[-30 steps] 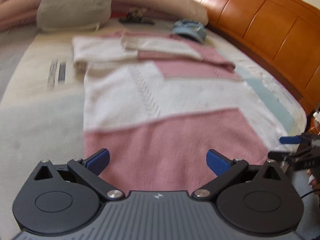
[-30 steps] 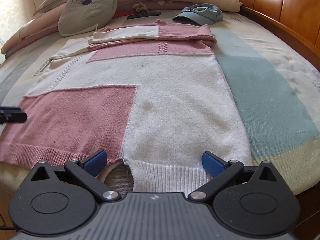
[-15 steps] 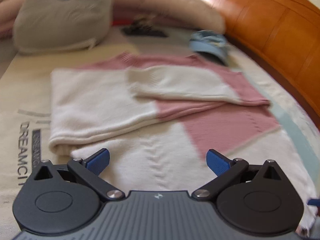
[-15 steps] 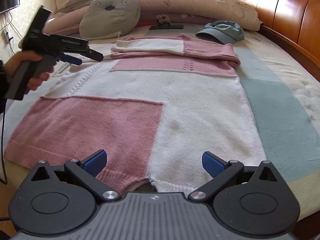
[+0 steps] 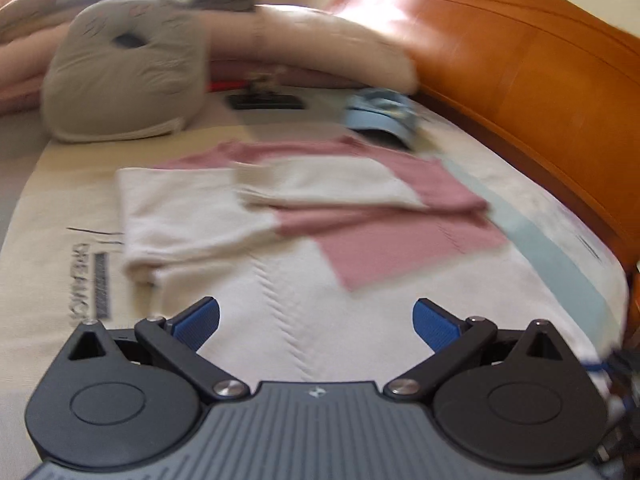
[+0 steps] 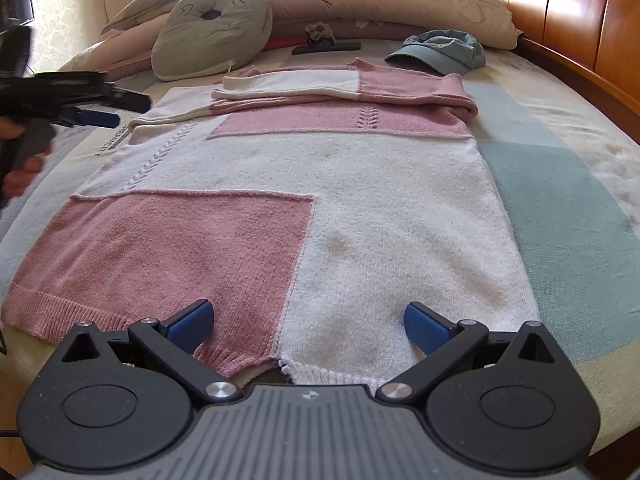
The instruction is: Fold clothes
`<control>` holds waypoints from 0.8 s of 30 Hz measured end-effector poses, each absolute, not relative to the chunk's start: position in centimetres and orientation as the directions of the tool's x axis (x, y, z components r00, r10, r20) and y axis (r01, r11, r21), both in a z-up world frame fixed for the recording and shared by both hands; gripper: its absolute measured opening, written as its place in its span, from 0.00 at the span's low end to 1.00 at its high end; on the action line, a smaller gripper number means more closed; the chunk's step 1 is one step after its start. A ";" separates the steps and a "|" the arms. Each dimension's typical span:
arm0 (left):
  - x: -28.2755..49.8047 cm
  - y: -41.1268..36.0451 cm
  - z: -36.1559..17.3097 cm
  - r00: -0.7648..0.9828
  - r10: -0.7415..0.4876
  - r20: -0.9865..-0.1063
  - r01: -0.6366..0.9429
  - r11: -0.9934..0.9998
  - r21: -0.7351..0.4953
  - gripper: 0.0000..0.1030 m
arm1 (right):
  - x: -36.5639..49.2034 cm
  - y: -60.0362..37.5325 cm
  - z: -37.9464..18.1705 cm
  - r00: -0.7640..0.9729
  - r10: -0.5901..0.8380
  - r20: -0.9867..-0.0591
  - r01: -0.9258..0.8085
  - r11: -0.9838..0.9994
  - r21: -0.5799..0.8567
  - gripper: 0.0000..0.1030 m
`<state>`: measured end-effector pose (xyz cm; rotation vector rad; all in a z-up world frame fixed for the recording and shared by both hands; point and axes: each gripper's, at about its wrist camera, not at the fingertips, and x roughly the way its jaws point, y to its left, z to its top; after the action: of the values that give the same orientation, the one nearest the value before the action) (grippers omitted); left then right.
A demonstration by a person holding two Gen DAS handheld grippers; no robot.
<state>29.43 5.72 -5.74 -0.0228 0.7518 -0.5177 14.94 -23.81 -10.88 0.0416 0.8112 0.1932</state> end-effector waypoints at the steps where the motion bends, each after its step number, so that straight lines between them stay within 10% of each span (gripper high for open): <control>1: 28.2 5.1 -5.8 0.602 -0.468 -0.647 0.464 0.864 -0.193 0.99 | 14.9 -23.8 -10.9 0.674 0.187 -0.714 -0.156 0.982 0.110 1.00; 13: 19.3 3.0 -9.6 0.493 -0.514 -0.702 0.495 0.829 -0.259 0.99 | 14.7 -23.5 -11.2 0.675 0.168 -0.719 -0.178 0.982 0.062 1.00; 24: 14.4 3.2 -7.8 0.608 -0.411 -0.680 0.550 0.835 -0.013 0.99 | 12.8 -24.4 -9.1 0.710 0.179 -0.681 -0.213 0.977 0.035 1.00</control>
<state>14.41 3.21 -7.83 0.2059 0.7295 -0.5599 12.82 -24.39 -9.11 -0.0471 0.7500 0.2172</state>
